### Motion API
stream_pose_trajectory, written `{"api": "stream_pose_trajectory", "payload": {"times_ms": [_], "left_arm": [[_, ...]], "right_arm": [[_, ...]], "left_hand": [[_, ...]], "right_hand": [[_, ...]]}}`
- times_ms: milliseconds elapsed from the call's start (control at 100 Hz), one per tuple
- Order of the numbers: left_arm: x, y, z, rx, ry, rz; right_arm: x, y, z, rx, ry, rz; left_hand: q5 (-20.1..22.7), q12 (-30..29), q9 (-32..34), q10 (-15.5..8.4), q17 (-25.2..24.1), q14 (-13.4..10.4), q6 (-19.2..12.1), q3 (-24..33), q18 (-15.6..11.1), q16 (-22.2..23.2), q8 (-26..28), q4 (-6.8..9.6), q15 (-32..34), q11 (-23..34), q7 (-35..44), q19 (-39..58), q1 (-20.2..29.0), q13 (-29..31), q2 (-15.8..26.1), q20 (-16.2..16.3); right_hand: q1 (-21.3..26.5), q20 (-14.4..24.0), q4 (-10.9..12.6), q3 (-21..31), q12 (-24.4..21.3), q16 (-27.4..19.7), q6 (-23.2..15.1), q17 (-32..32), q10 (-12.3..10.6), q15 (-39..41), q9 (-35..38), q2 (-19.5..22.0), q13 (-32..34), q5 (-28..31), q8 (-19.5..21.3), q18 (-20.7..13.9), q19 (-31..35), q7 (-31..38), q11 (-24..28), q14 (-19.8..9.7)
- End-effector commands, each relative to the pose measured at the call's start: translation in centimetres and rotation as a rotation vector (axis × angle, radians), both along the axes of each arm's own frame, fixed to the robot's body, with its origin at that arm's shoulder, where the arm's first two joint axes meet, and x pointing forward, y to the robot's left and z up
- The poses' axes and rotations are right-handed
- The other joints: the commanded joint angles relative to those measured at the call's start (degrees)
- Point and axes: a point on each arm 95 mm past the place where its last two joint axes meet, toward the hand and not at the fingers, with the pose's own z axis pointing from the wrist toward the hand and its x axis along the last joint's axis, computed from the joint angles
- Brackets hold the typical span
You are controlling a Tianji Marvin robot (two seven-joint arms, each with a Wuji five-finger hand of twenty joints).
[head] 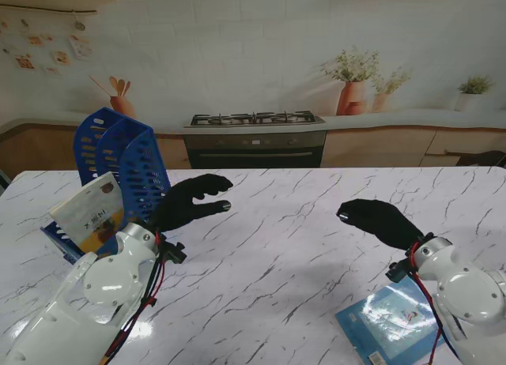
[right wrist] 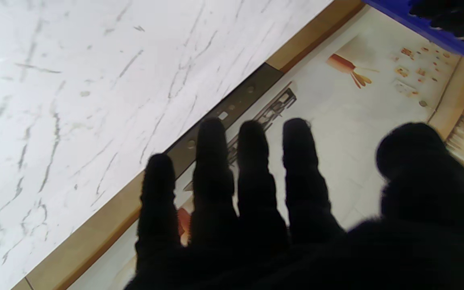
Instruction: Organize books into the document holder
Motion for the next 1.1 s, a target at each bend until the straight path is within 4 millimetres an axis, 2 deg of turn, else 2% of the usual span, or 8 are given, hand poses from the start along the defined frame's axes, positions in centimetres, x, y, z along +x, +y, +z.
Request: {"api": "stream_pose_trajectory", "payload": {"times_ms": [0,320,390,530,740,830,940,1090], "left_arm": [[-0.5,-0.2,-1.5,-0.025,0.038,-0.024],[-0.4,0.2,-2.6,-0.050,0.071,-0.013],[-0.3,0.2,-2.8,-0.058,0.075,-0.011],[0.0,0.1,-3.1,-0.066,0.082,-0.016],[0.1,-0.1,-3.2,-0.063,0.089,-0.025],[0.2,-0.2,-3.3,-0.061,0.091,-0.030],[0.3,-0.4,-3.3,-0.060,0.093,-0.031],[0.4,-0.6,-3.6,-0.071,0.101,-0.031]], "right_arm": [[-1.2,-0.3,0.0,-0.034,0.026,0.003],[-6.1,-2.5,0.5,-0.210,0.181,0.055],[-6.9,-2.8,0.0,-0.234,0.211,0.063],[-8.2,-3.3,-1.2,-0.279,0.308,0.135],[-9.7,-3.8,-3.1,-0.266,0.477,0.198],[-10.0,-4.1,-3.9,-0.268,0.525,0.231],[-10.2,-4.3,-4.5,-0.263,0.651,0.308],[-9.7,-4.6,-5.2,-0.304,0.735,0.353]], "left_hand": [[0.8,0.6,0.6,-0.3,-1.1,0.4,0.6,-1.4,0.9,0.8,0.3,1.85,1.2,0.9,0.3,1.3,0.7,1.1,1.9,0.1],[1.1,0.5,0.6,-0.2,-1.9,0.6,0.8,-1.4,0.9,0.7,0.2,1.84,1.1,0.9,0.6,0.8,0.7,0.9,2.0,-0.3],[1.2,0.5,0.8,-0.5,-2.2,0.6,0.8,-1.4,0.9,0.7,0.2,1.83,1.1,1.1,0.7,0.4,0.8,1.0,2.0,-0.5],[1.2,0.5,0.9,-0.2,-2.6,0.7,0.9,-1.4,0.8,0.7,0.2,1.78,1.2,1.1,0.9,0.0,0.8,1.0,2.3,-0.7],[1.2,0.3,0.5,-0.3,-3.2,0.8,0.9,-1.6,0.3,0.6,0.1,1.75,1.1,1.0,0.9,-0.6,0.8,0.6,2.5,-0.9],[1.2,0.3,0.5,-0.3,-3.4,0.8,0.9,-1.6,0.3,0.6,0.1,1.75,1.0,1.0,1.0,-0.9,0.9,0.5,2.6,-0.9],[1.2,0.3,0.6,-0.3,-3.5,0.9,1.0,-1.7,0.3,0.6,0.1,1.73,1.1,1.0,1.0,-1.1,0.9,0.6,2.7,-1.0],[1.2,0.2,0.6,-0.4,-3.6,0.9,1.0,-1.8,0.3,0.6,0.1,1.69,1.1,1.0,1.1,-1.3,0.9,0.6,2.9,-1.0]], "right_hand": [[0.2,-0.9,2.8,-1.2,-1.5,-0.3,-0.1,0.6,-0.4,0.6,2.6,2.1,2.5,2.9,1.1,11.7,2.0,1.3,-1.1,-1.3],[-0.6,-5.1,2.6,-3.6,-6.6,-3.5,2.4,1.8,1.3,-0.2,7.3,6.3,5.3,7.4,-1.6,10.6,4.9,0.4,-3.2,-1.1],[-0.3,-6.2,2.6,-4.0,-7.8,-4.2,3.8,2.3,2.7,0.3,10.7,6.6,7.5,11.0,-2.0,10.5,5.4,1.7,-3.3,0.2],[-0.4,-9.3,2.3,-6.1,-12.2,-7.0,4.2,3.0,3.2,0.5,15.2,9.0,10.0,15.3,-3.9,9.9,6.9,3.7,-4.3,0.7],[0.9,-14.2,2.2,-9.7,-16.2,-10.6,5.7,0.4,3.6,-1.0,13.1,12.0,6.9,14.0,-7.4,9.2,6.4,2.7,-5.0,0.0],[2.6,-18.0,2.2,-12.2,-17.6,-12.7,5.8,-1.6,3.2,-2.2,11.3,13.3,4.4,13.3,-8.6,5.8,4.3,1.8,-5.1,-1.0],[4.2,-24.4,2.3,-16.7,-19.5,-15.7,8.1,-7.4,3.8,-6.0,4.4,19.2,-3.6,8.1,-10.7,-3.0,-0.7,-2.7,-8.9,-2.3],[5.4,-26.9,2.3,-20.1,-20.3,-16.7,9.7,-10.3,4.1,-8.0,-0.8,23.9,-8.8,4.0,-11.5,-8.8,-3.4,-5.7,-11.1,-3.1]]}}
